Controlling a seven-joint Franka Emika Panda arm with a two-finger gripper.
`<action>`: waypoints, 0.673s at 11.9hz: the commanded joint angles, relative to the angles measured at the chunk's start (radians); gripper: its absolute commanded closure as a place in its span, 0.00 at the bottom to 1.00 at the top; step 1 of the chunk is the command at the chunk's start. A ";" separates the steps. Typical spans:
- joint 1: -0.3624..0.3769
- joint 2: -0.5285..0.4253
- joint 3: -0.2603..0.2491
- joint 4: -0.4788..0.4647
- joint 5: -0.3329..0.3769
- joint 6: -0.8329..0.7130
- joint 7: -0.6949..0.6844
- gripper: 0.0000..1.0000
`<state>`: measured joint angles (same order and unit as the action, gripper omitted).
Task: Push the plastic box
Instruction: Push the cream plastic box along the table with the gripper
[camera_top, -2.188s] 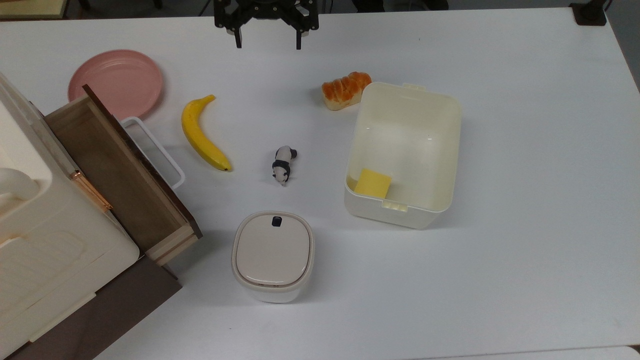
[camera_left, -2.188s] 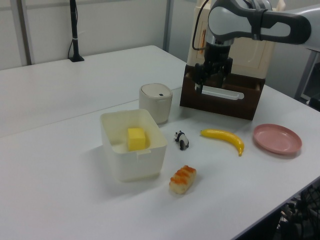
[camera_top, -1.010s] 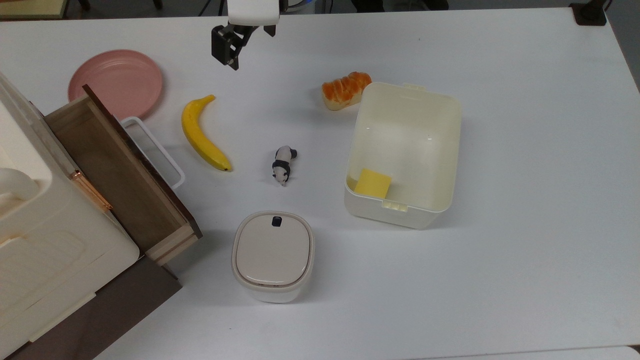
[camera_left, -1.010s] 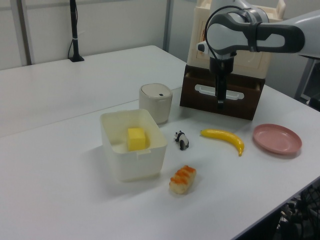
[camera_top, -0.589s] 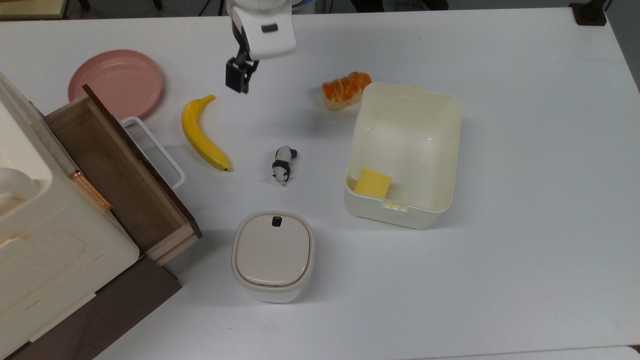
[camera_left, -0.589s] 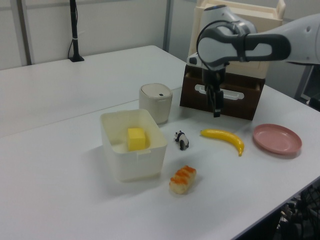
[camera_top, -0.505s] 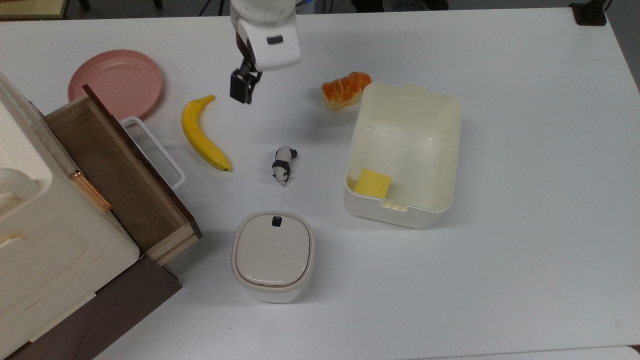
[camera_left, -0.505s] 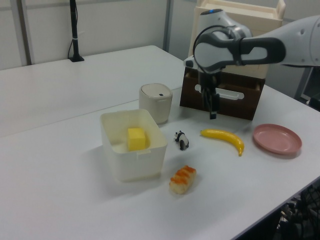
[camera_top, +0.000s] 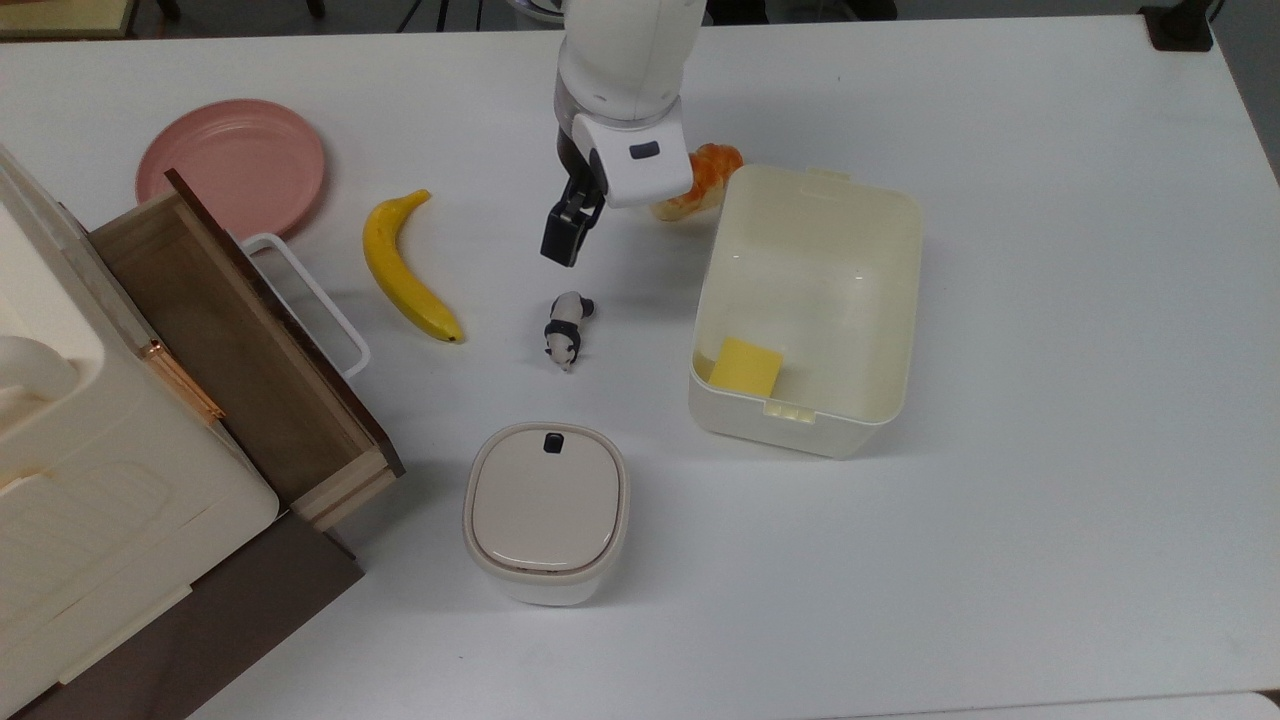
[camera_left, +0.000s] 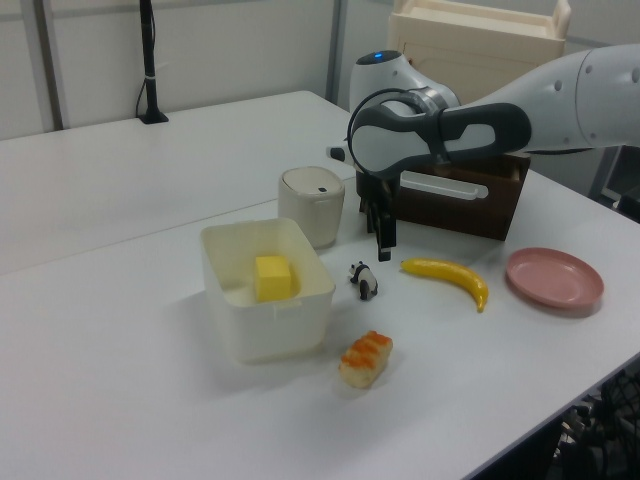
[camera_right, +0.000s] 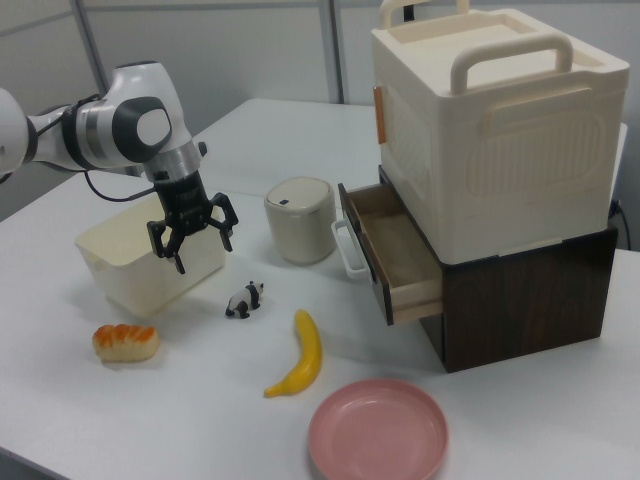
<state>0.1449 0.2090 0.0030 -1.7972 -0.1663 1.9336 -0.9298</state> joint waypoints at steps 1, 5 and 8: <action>0.036 0.030 0.005 0.013 -0.048 0.033 0.032 0.00; 0.074 0.070 0.005 0.021 -0.076 0.109 0.069 0.00; 0.096 0.086 0.005 0.044 -0.094 0.125 0.124 0.00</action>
<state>0.2138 0.2823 0.0110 -1.7736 -0.2335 2.0471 -0.8601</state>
